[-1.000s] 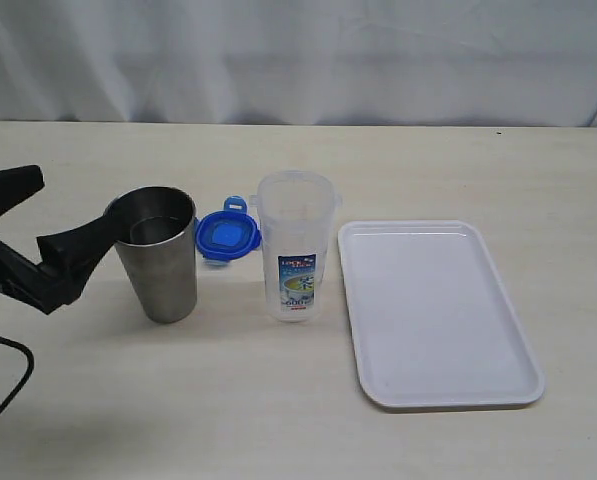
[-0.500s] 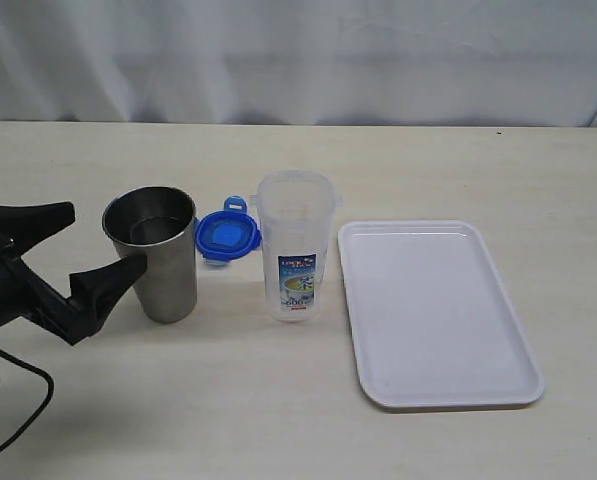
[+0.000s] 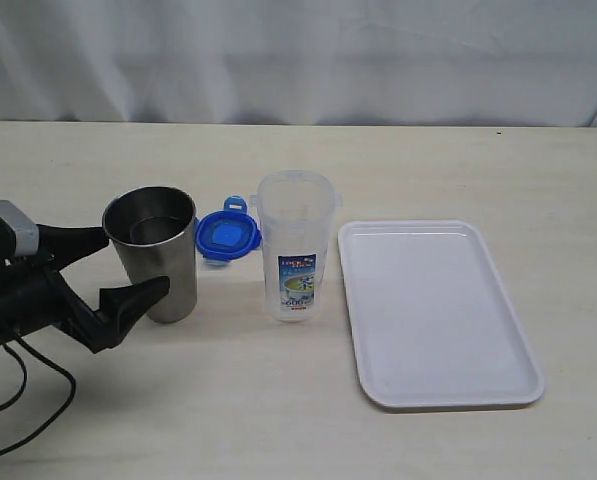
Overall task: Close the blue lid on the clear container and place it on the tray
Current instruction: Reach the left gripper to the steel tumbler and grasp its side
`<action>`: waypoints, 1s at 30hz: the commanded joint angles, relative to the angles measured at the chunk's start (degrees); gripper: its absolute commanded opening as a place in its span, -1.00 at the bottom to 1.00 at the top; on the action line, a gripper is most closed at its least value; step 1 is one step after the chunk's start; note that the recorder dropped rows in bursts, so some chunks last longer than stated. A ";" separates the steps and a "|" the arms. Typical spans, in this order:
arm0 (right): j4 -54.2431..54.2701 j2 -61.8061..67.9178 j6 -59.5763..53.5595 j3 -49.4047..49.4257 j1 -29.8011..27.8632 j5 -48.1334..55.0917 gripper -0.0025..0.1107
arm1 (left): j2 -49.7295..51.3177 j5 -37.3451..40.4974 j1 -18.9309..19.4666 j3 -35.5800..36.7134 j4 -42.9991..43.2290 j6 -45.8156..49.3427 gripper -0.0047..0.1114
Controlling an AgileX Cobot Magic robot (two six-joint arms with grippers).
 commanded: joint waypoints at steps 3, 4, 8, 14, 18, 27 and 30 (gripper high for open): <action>-0.11 -0.23 -0.15 0.15 -0.22 -0.12 -0.88 | 3.25 -0.91 -0.18 -3.50 2.33 -0.37 0.89; -0.11 -0.23 -0.15 0.15 -0.22 -0.12 -0.88 | 3.56 -0.91 -0.18 -3.93 2.55 -0.46 0.89; -0.11 -0.23 -0.15 0.15 -0.22 -0.12 -0.88 | 5.97 -0.91 -0.18 -5.42 2.95 -0.70 0.89; -0.11 -0.23 -0.15 0.15 -0.22 -0.12 -0.88 | 6.92 -0.91 -0.58 -8.40 5.49 -1.80 0.89; -0.11 -0.23 -0.15 0.15 -0.22 -0.12 -0.88 | 6.92 -0.91 -3.11 -9.95 3.89 -1.59 0.89; -0.11 -0.23 -0.15 0.15 -0.22 -0.12 -0.88 | 6.92 -0.91 -4.92 -12.59 0.59 -1.55 0.89; -0.11 -0.23 -0.15 0.15 -0.22 -0.12 -0.88 | 7.03 -0.91 -4.92 -12.59 0.44 -1.55 0.89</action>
